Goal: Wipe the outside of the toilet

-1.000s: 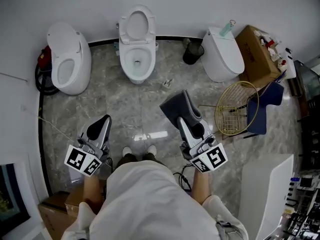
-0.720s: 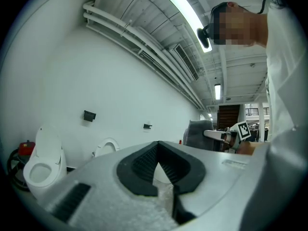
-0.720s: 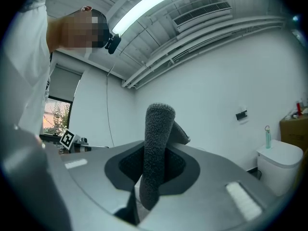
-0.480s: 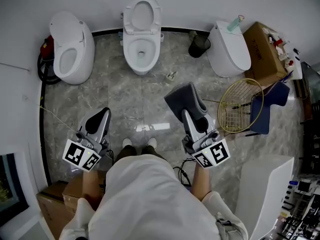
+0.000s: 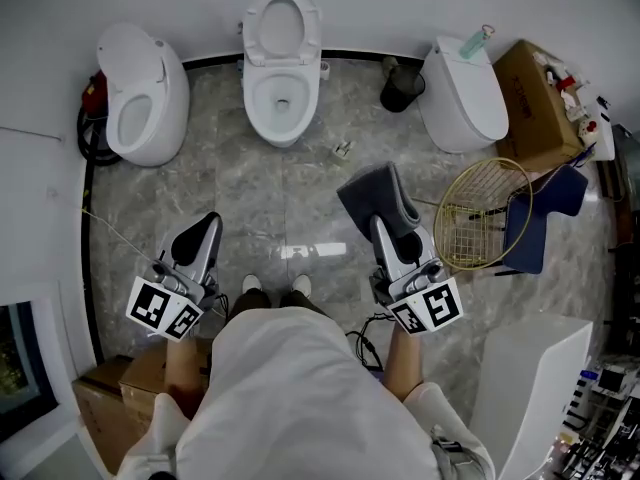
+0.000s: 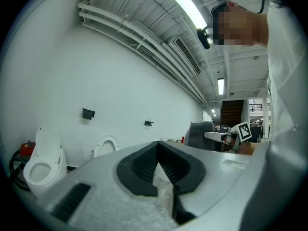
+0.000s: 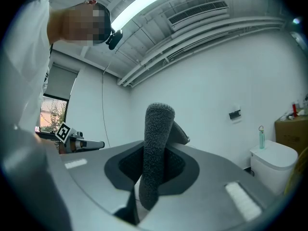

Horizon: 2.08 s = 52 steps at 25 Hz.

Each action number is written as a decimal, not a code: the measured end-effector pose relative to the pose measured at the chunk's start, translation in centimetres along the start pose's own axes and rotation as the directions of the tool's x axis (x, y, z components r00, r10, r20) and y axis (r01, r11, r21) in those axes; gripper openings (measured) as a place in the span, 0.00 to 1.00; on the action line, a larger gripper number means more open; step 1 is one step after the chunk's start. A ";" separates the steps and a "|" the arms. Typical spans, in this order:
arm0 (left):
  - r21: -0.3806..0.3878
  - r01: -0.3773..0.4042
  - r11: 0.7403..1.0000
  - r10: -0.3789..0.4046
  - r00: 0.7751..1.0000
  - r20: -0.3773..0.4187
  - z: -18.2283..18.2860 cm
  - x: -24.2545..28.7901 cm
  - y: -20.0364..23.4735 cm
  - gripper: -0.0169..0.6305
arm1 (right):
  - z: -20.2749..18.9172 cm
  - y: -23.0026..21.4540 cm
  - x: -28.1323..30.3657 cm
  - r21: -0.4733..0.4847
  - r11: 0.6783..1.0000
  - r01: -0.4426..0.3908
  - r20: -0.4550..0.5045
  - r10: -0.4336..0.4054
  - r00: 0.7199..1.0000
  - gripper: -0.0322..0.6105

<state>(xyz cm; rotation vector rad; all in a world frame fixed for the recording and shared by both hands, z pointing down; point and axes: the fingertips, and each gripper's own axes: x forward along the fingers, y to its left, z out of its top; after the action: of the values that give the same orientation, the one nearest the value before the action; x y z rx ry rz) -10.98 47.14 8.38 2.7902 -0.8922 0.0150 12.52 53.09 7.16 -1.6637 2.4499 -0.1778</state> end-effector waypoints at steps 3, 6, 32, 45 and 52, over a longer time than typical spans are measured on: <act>0.007 -0.016 1.000 0.017 1.000 -0.007 -0.4 0.9 -0.3 0.02 | -0.2 -1.5 0.0 0.027 1.000 -0.011 0.011 0.010 1.000 0.13; 0.014 -0.031 0.999 0.031 0.999 -0.011 -0.4 1.6 0.0 0.02 | -0.4 -2.3 0.4 0.033 0.999 -0.025 0.017 0.024 1.000 0.13; 0.058 0.106 0.993 -0.104 0.994 -0.028 5.3 19.1 23.3 0.02 | -1.2 -10.5 26.5 -0.020 0.998 0.056 -0.059 -0.057 0.997 0.13; 0.043 0.150 0.988 -0.149 0.988 -0.044 7.5 26.6 31.4 0.02 | -1.5 -15.6 36.2 -0.033 0.994 0.103 -0.115 -0.106 0.988 0.13; 0.034 0.115 0.993 -0.113 0.992 -0.055 6.6 30.7 30.5 0.02 | -2.6 -20.5 37.0 -0.012 0.998 0.069 -0.140 -0.069 0.988 0.13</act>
<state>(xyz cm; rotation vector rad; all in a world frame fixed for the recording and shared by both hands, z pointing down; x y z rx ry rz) -3.83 4.02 10.20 2.8560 -0.7266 0.0883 17.24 11.14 10.82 -1.7980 2.4957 -0.3064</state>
